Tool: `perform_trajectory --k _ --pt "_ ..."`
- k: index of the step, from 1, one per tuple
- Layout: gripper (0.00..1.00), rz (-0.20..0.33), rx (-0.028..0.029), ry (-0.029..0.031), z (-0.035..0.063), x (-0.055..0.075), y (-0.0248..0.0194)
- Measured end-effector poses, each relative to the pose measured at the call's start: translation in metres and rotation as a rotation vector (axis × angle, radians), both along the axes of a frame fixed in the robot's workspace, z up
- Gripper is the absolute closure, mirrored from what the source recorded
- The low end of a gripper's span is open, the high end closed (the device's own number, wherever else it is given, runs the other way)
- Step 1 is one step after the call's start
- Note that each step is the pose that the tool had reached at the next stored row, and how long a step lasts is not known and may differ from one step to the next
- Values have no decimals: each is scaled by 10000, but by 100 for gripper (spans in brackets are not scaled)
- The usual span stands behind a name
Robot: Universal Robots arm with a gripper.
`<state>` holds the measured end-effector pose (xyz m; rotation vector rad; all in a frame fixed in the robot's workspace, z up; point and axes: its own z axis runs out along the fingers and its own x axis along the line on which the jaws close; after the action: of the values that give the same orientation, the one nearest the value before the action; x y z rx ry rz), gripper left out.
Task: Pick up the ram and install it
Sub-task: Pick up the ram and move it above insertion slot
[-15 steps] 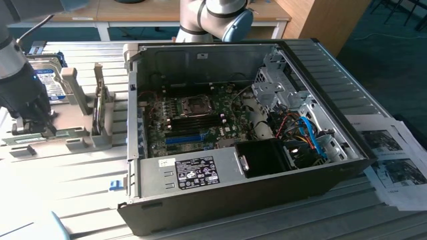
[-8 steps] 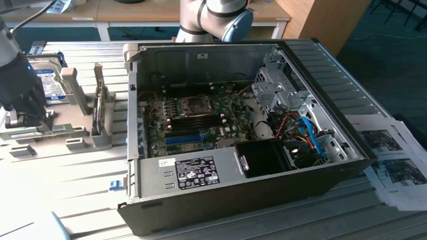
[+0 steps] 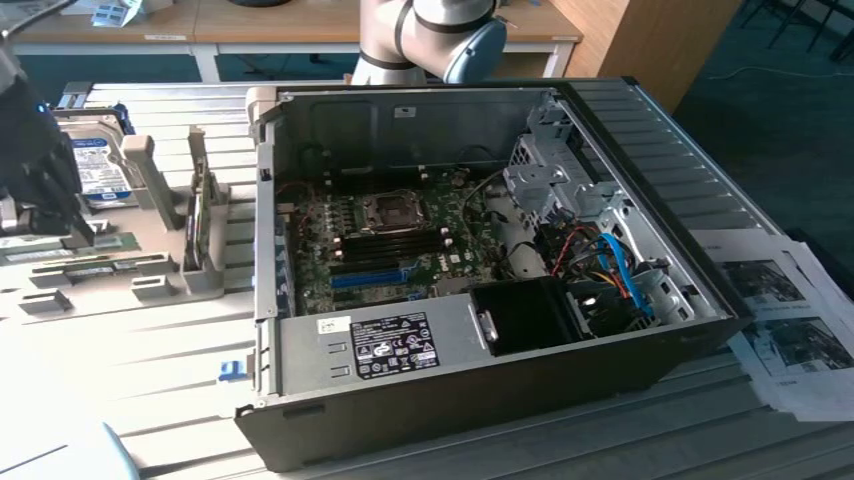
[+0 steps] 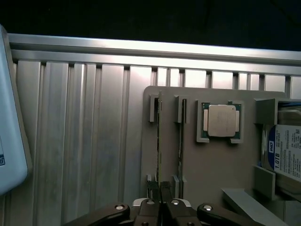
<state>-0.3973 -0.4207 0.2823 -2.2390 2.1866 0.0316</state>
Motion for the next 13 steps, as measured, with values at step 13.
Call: perform_trajectory --k 13 --pt "88 0 -1 1 341 0 0"
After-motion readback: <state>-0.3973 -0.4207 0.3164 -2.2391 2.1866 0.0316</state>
